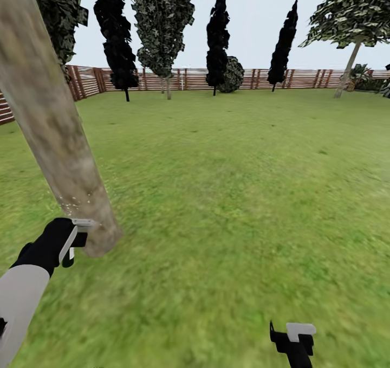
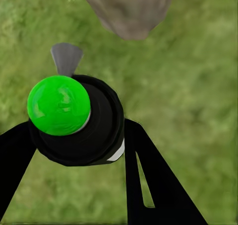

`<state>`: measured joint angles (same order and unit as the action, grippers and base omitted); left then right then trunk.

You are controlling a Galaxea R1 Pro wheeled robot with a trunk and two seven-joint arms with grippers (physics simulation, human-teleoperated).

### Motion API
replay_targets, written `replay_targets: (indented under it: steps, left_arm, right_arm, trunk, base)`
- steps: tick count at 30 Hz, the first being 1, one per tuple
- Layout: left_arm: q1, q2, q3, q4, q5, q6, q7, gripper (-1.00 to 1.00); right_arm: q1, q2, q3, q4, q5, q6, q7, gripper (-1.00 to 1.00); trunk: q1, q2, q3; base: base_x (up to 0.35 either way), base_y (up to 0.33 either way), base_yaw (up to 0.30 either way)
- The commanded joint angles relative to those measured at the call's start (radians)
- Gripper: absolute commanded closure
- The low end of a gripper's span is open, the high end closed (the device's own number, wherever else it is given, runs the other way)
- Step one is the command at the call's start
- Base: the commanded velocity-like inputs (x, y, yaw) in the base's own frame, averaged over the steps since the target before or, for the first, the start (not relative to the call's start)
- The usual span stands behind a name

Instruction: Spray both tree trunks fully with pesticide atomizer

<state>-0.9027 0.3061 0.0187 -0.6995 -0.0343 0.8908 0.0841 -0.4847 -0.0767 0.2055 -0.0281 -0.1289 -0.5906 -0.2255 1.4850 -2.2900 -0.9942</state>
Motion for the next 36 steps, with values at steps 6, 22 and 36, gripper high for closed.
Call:
replay_targets:
  steps: [6, 22, 36]
  left_arm:
    - [0.002, 0.001, -0.002, 0.001, -0.001, 0.0, 0.0, 1.0]
    - [0.007, 0.005, 0.008, 0.013, -0.001, -0.007, 0.012, 1.0]
    - [0.016, 0.008, 0.04, 0.028, 0.002, -0.018, 0.038, 1.0]
  right_arm:
    - [0.0, 0.001, 0.0, -0.001, 0.0, 0.0, 0.0, -1.0]
    - [0.0, 0.001, 0.0, 0.0, 0.0, 0.0, 0.0, -1.0]
    - [0.0, 0.003, 0.002, -0.001, 0.0, 0.0, 0.0, -1.0]
  trunk:
    - [0.0, 0.0, 0.0]
    - [0.0, 0.0, -0.001]
    - [0.0, 0.0, -0.013]
  base:
    - [0.076, -0.271, 0.278]
    - [0.085, -0.271, 0.117]
    - [0.094, -0.271, 0.173]
